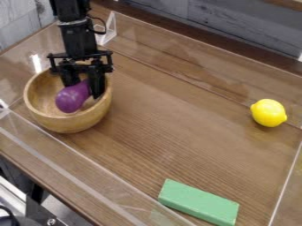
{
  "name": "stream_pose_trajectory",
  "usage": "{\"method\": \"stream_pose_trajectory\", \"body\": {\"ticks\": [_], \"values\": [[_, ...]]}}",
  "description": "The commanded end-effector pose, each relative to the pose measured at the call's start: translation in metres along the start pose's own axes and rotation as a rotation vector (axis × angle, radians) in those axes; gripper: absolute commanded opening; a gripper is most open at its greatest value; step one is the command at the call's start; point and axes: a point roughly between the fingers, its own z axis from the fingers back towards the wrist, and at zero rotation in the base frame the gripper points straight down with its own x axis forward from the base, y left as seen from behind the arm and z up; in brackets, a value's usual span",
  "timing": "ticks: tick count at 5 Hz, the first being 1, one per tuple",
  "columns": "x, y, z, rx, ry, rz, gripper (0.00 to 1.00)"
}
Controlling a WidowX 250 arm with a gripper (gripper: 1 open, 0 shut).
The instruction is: Remove the purple eggplant from inside the brown bowl and put it on the table
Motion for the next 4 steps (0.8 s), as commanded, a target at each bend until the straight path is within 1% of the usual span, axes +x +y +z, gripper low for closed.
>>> {"method": "stream_pose_trajectory", "body": {"ticks": [1, 2, 4], "values": [[0.0002, -0.0066, 0.0349, 0.012, -0.105, -0.005, 0.0], [-0.0034, -0.0113, 0.0409, 0.003, -0.106, -0.005, 0.0], [-0.0071, -0.0164, 0.0431, -0.008, -0.101, -0.003, 0.0]]}}
